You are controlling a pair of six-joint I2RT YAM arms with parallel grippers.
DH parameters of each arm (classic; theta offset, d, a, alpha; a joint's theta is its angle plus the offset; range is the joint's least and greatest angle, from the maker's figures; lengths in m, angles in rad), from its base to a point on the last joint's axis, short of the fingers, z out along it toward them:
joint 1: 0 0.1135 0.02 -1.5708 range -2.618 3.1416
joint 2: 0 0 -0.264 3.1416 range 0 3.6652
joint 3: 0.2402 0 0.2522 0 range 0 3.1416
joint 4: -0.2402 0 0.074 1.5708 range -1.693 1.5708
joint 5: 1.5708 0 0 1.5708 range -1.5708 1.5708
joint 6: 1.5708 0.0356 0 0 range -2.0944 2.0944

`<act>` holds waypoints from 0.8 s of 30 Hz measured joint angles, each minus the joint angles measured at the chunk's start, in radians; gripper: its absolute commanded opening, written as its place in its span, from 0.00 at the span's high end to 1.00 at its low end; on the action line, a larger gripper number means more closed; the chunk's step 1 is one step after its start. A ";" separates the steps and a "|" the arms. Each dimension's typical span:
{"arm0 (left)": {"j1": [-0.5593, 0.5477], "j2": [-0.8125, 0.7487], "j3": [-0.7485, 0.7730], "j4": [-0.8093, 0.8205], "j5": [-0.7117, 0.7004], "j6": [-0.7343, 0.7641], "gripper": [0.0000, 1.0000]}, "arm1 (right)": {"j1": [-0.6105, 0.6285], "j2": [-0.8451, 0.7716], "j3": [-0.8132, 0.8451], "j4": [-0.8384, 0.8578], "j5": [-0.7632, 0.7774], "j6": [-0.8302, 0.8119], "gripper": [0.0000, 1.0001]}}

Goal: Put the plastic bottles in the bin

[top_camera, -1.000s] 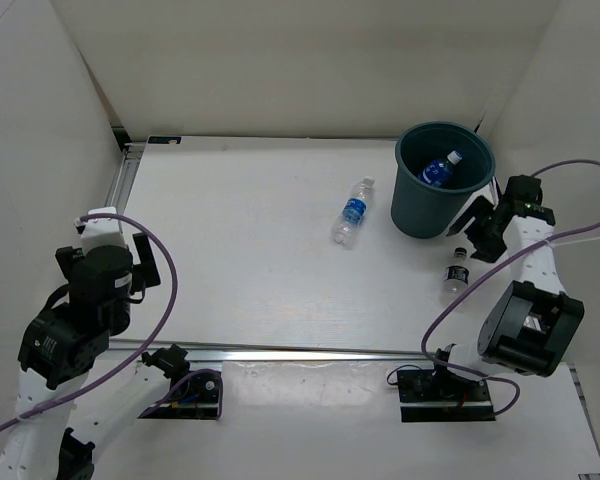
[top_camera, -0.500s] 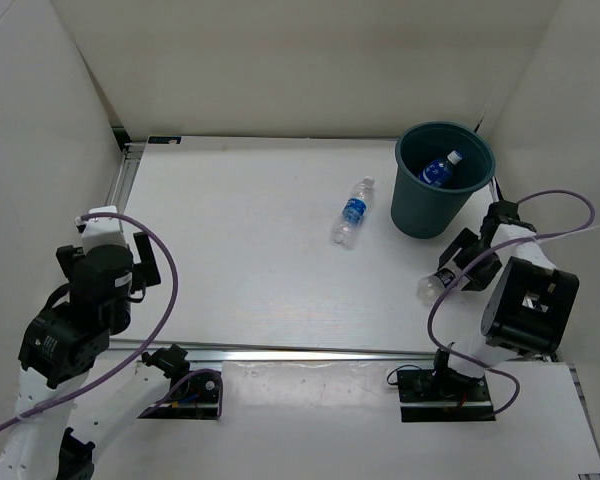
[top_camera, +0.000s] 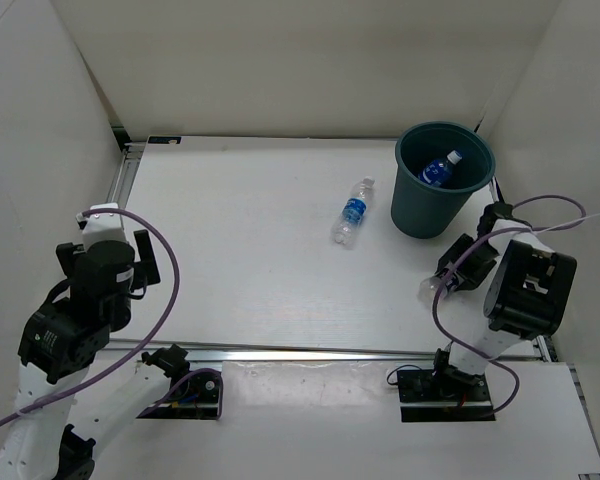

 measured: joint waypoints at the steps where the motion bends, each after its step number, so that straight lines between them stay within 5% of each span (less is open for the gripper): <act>1: 0.000 0.000 0.000 -0.002 0.000 -0.003 0.00 | 0.000 -0.009 -0.001 0.000 -0.005 0.001 0.73; 7: 0.000 -0.001 -0.001 -0.004 0.002 -0.038 0.00 | 0.034 -0.231 -0.023 -0.048 -0.051 0.018 0.79; 13: 0.000 -0.011 -0.034 0.041 0.038 -0.056 0.00 | 0.235 -0.488 0.078 -0.142 -0.151 0.135 0.81; 17: 0.000 -0.010 -0.064 0.093 0.056 -0.052 0.00 | 0.328 -0.473 0.378 -0.211 -0.190 0.205 0.84; 24: 0.000 0.009 -0.066 0.150 0.092 -0.049 0.00 | 0.317 -0.127 1.210 -0.200 -0.150 0.230 0.84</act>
